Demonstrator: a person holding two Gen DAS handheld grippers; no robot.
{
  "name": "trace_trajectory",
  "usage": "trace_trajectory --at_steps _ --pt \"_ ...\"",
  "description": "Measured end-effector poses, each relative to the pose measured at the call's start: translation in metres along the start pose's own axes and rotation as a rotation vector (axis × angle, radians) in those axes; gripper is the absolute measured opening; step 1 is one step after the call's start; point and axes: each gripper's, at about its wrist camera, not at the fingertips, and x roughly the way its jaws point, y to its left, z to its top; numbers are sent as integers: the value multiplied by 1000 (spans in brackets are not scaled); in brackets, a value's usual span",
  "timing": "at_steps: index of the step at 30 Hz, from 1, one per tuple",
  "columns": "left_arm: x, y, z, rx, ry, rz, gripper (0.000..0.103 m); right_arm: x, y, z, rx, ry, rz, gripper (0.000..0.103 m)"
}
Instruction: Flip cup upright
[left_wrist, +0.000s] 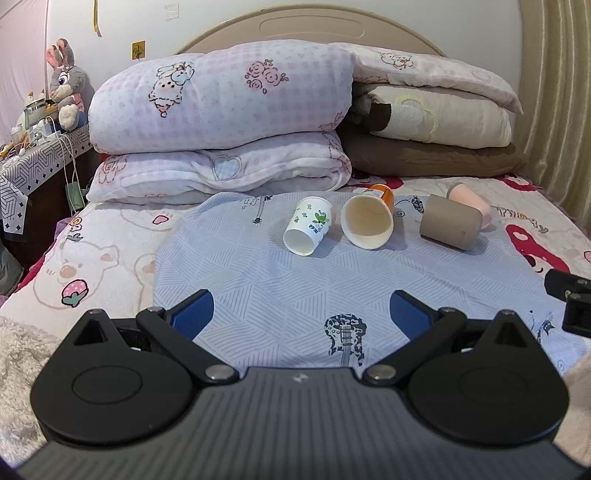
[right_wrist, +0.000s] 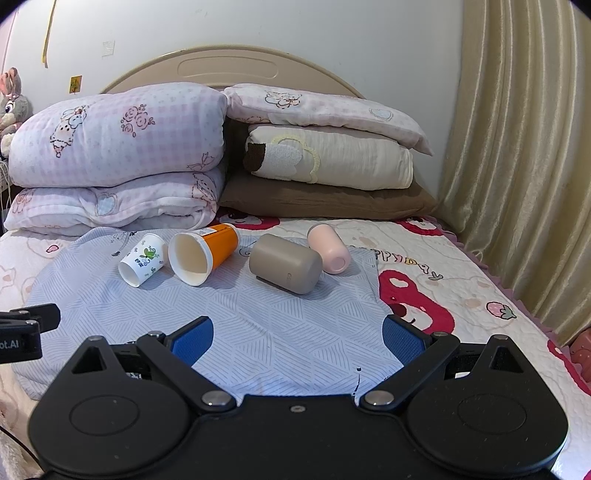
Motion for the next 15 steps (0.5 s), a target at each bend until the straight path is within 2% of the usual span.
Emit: trace_trajectory --at_steps 15 --pt "-1 2 -3 3 4 2 103 0 -3 -4 -4 5 -3 100"
